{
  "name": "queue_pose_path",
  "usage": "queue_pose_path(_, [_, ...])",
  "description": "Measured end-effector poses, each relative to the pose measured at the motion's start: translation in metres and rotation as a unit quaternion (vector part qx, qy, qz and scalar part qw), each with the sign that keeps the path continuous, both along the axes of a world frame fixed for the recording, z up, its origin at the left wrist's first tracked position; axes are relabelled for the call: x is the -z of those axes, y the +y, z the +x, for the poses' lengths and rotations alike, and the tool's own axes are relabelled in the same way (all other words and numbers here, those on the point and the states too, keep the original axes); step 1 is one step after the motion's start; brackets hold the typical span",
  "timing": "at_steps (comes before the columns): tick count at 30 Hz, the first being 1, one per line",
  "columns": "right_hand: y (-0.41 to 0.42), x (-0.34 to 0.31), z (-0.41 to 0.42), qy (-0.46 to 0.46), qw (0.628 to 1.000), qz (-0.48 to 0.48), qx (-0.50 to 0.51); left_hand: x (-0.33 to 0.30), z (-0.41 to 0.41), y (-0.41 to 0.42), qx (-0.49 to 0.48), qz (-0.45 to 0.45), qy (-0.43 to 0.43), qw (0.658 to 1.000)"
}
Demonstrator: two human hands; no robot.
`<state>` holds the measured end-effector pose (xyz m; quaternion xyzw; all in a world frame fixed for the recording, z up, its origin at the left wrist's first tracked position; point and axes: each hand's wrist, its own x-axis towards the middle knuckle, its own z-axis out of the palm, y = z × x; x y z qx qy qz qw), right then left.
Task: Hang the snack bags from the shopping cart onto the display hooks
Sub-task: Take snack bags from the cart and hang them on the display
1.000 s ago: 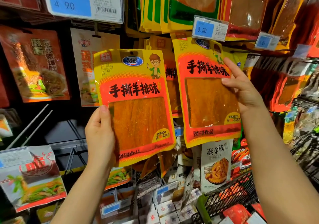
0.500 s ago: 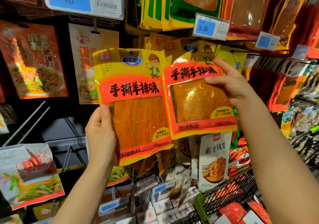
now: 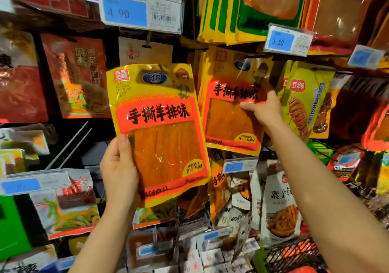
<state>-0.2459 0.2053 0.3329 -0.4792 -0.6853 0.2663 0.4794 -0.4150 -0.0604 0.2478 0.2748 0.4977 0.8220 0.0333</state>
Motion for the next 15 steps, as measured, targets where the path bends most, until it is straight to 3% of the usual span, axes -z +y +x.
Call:
queue_pose_path(4, [-0.006, 0.000, 0.004, -0.127, 0.991, 0.023, 0.046, -0.001, 0.005, 0.004, 0.018, -0.005, -0.002, 1.000])
queue_pose_path(6, [-0.021, 0.001, 0.008, -0.148, 0.985, 0.058, 0.066, -0.002, 0.010, 0.009, 0.036, -0.006, -0.008, 0.999])
queue_pose_path(9, [-0.057, 0.005, 0.019, -0.058, 0.993, 0.101, -0.006, -0.003, 0.018, 0.023, 0.082, -0.009, -0.011, 0.997])
queue_pose_path(12, [-0.098, 0.012, 0.031, 0.071, 0.971, 0.019, -0.229, -0.008, 0.041, 0.043, 0.126, -0.011, -0.001, 0.992])
queue_pose_path(15, [-0.108, 0.024, 0.052, 0.117, 0.952, -0.006, -0.284, -0.008, 0.067, 0.065, 0.178, -0.015, -0.008, 0.984])
